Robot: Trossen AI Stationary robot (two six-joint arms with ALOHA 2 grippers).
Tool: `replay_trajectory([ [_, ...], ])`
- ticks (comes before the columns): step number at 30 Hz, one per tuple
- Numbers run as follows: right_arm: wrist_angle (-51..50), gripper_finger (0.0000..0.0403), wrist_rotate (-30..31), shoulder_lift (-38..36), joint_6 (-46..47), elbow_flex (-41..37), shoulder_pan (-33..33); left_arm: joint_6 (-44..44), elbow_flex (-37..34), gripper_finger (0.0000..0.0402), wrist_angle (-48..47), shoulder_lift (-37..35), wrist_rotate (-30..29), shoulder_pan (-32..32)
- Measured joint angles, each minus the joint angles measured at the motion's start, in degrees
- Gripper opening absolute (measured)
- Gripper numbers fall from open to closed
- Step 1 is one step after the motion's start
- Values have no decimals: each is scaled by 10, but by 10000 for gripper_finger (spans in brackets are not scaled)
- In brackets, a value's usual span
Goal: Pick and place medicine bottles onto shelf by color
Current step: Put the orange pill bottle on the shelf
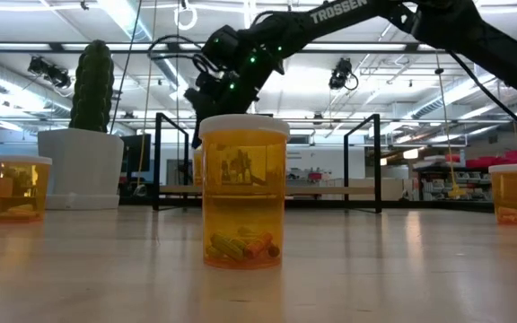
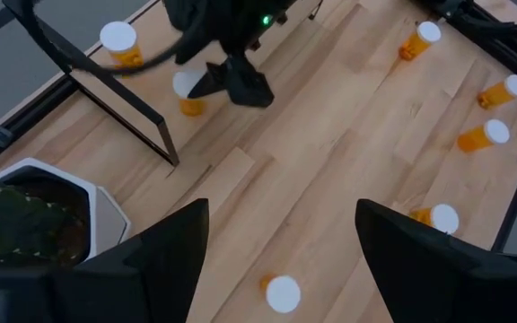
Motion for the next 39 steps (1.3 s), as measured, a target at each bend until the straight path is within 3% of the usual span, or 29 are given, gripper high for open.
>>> replay_trajectory([
  [10, -122, 256, 19, -37, -24, 4, 0, 0, 0, 288, 0, 0, -12, 0],
  [24, -8, 231, 37, -31, 13, -100, -5, -13, 0, 288, -1, 0, -15, 0],
  [39, 69, 231, 37, -31, 59, -103, -7, -14, 0, 288, -9, 0, -15, 0],
])
